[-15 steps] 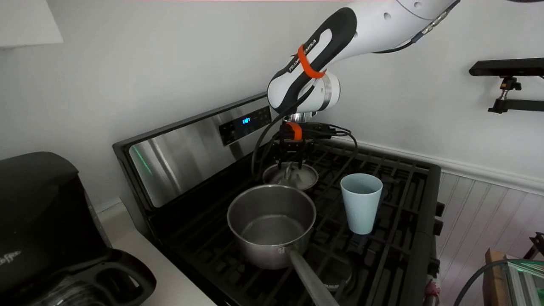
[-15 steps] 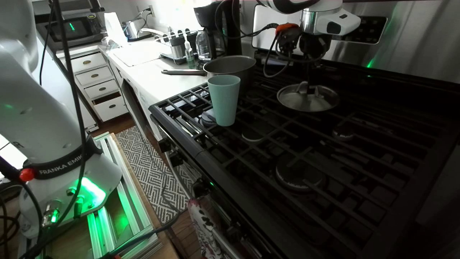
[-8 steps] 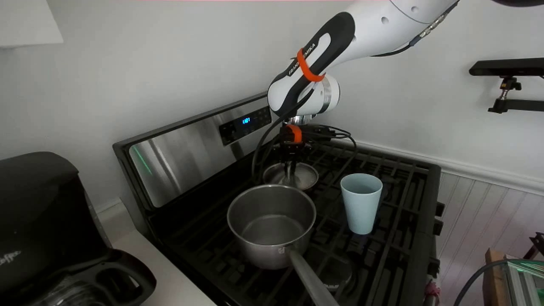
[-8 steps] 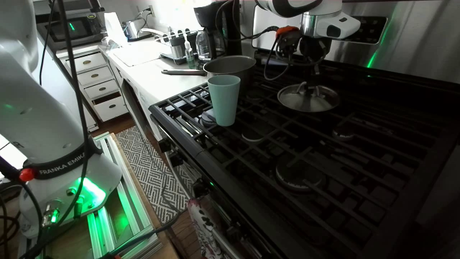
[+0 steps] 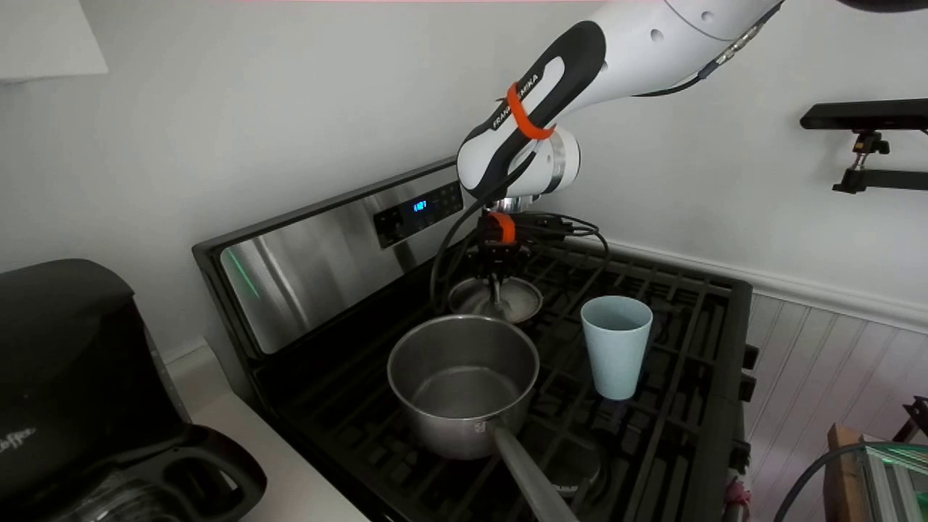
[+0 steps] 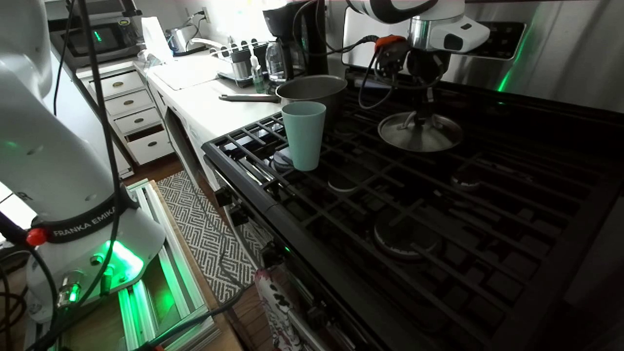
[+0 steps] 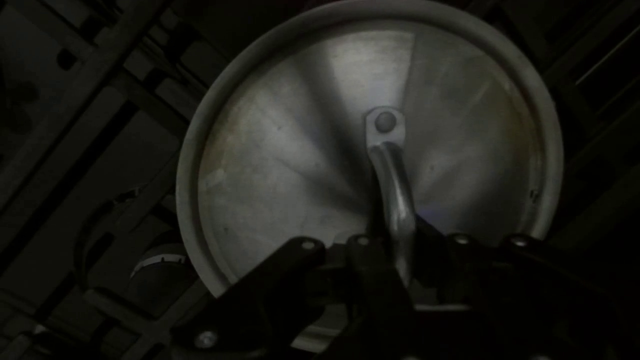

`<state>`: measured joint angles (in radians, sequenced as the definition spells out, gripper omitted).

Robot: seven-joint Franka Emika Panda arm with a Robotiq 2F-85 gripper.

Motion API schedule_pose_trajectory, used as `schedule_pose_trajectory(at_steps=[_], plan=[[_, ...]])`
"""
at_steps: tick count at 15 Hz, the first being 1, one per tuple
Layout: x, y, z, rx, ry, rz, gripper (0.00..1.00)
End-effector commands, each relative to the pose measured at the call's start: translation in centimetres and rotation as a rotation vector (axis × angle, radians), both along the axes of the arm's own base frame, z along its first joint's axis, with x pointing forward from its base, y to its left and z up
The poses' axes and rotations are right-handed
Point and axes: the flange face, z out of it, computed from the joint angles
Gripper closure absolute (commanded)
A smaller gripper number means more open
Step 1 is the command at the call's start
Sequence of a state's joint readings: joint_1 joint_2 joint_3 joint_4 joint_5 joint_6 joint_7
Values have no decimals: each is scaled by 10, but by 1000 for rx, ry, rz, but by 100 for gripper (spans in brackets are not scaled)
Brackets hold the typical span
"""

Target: Pour the water in the cup in the pot, lift the lid and cover the pot

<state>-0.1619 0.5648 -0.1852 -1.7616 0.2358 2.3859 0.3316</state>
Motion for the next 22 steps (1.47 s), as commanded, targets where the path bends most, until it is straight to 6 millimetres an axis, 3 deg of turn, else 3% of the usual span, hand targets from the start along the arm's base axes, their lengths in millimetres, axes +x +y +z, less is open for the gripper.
schedule_pose_trajectory(at_steps=[1,11,12,14,17,18,22], plan=[[-2,-6,20,5,-30,19,98],[-29,4,111,-75,-103,164,98],[-11,-2,93,-63,-103,131,91],[-17,0,105,-70,-111,141,91],[-22,1,106,-69,-108,145,91],[-23,1,106,-68,-107,146,98],[-37,22,125,-83,-129,233,98]])
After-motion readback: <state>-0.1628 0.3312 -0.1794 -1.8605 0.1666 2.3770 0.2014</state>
